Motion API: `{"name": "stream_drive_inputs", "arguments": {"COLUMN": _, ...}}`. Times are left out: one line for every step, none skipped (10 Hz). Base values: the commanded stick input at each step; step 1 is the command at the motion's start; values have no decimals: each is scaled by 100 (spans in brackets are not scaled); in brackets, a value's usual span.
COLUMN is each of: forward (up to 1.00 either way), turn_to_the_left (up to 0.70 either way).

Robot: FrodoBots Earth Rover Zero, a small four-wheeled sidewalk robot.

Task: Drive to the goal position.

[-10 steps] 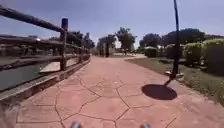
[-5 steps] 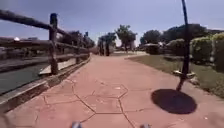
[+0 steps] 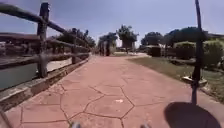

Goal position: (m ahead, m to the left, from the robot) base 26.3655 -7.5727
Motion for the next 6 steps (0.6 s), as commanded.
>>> {"name": "stream_drive_inputs", "arguments": {"forward": 85, "turn_to_the_left": 0}}
{"name": "stream_drive_inputs", "arguments": {"forward": 85, "turn_to_the_left": 0}}
{"name": "stream_drive_inputs", "arguments": {"forward": 85, "turn_to_the_left": 0}}
{"name": "stream_drive_inputs", "arguments": {"forward": 85, "turn_to_the_left": 0}}
{"name": "stream_drive_inputs", "arguments": {"forward": 85, "turn_to_the_left": 0}}
{"name": "stream_drive_inputs", "arguments": {"forward": 85, "turn_to_the_left": 0}}
